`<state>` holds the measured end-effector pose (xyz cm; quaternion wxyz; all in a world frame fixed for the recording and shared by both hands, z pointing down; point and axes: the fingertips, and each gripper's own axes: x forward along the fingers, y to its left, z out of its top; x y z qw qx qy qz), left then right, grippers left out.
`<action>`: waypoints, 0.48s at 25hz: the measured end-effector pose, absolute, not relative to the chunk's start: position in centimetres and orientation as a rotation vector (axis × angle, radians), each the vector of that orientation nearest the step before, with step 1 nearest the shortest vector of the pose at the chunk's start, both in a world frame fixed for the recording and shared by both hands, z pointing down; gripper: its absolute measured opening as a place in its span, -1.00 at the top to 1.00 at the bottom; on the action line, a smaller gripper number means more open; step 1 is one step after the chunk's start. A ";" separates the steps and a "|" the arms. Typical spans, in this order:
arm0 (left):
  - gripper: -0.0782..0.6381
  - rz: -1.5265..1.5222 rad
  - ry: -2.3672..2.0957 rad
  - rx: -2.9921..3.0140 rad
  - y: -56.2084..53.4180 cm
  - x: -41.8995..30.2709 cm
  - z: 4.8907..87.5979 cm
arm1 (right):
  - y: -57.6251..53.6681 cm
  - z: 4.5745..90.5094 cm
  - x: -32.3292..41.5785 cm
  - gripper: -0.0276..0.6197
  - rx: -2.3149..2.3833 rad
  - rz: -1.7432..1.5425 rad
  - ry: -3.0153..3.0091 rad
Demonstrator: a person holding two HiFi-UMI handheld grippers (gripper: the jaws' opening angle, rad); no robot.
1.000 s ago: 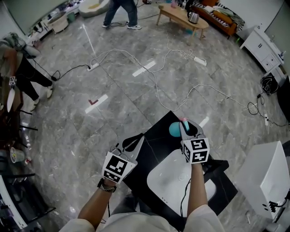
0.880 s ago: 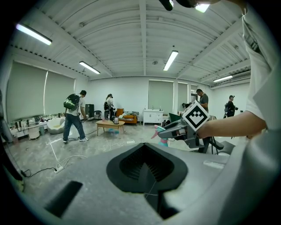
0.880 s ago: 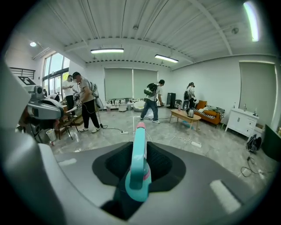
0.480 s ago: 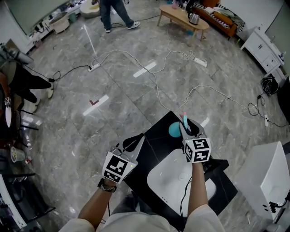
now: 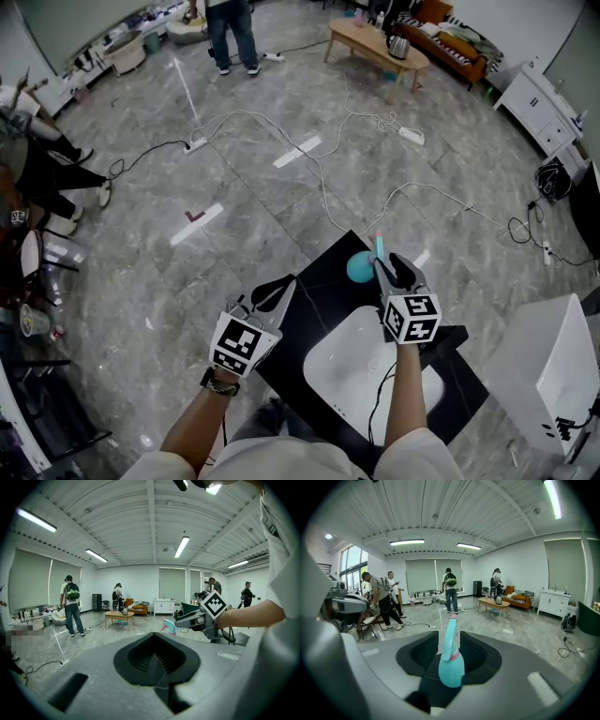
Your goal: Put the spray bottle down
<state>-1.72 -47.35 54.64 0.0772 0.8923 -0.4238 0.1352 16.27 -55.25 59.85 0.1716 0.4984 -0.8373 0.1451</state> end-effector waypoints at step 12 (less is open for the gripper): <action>0.78 0.352 -1.288 2.739 -44.4 -2.3 50.3 | -49.7 53.4 15.0 0.63 1.436 0.355 -2.443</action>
